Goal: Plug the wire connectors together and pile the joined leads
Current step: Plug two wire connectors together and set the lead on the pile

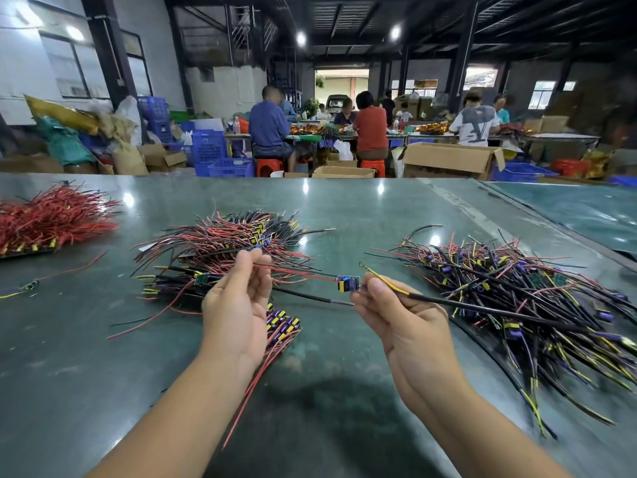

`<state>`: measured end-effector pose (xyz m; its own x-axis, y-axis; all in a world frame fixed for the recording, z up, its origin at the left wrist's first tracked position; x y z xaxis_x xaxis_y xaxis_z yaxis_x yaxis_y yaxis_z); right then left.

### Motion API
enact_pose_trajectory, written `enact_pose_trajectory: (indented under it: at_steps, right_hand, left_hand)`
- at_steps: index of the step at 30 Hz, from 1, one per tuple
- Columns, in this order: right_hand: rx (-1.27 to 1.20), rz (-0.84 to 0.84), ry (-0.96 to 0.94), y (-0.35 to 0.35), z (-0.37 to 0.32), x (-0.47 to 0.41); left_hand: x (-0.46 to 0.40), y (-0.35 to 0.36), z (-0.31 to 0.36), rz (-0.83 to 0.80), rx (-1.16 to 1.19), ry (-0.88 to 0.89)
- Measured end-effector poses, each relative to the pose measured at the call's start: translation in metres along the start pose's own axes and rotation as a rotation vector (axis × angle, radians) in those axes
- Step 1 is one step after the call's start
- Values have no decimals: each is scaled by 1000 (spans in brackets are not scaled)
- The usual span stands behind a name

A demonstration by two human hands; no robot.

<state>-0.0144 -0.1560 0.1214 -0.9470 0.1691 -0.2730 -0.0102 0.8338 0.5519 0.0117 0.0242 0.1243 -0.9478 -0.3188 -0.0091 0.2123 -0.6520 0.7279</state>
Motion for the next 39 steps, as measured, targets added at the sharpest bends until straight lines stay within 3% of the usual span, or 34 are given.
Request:
enact_pose_trajectory:
  at_steps: [12, 18, 20, 23, 28, 35, 39]
  right_hand:
    - [-38, 41, 3, -2, 0, 0]
    - [-29, -25, 32, 0, 2, 1]
    - [-13, -92, 48, 3, 4, 4]
    - [24, -154, 51, 5, 5, 6]
    - [-23, -31, 45, -2, 3, 0]
    - [411, -116, -128, -1, 7, 0]
    - [436, -131, -163, -1, 8, -1]
  left_hand:
    - [0, -5, -16, 69, 38, -113]
    - [22, 18, -33, -334, -253, -299]
    - [28, 20, -40, -397, -300, -320]
    - [25, 17, -39, -388, -297, -290]
    - [21, 15, -32, -372, -314, -223]
    - [17, 14, -27, -266, -308, -145]
    - [18, 13, -29, -232, -299, -136]
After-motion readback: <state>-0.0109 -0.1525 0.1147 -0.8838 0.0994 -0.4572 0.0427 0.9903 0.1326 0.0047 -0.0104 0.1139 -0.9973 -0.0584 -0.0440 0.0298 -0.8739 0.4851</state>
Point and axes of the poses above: each hand's wrist, its own x-axis away from the middle knuckle, its own y-axis out of the palm, z = x × y, the point moved 3 cm from there along -x, towards the middle knuckle, and after that the axes turned 7 degrees about -y, right-handed, at the moved point
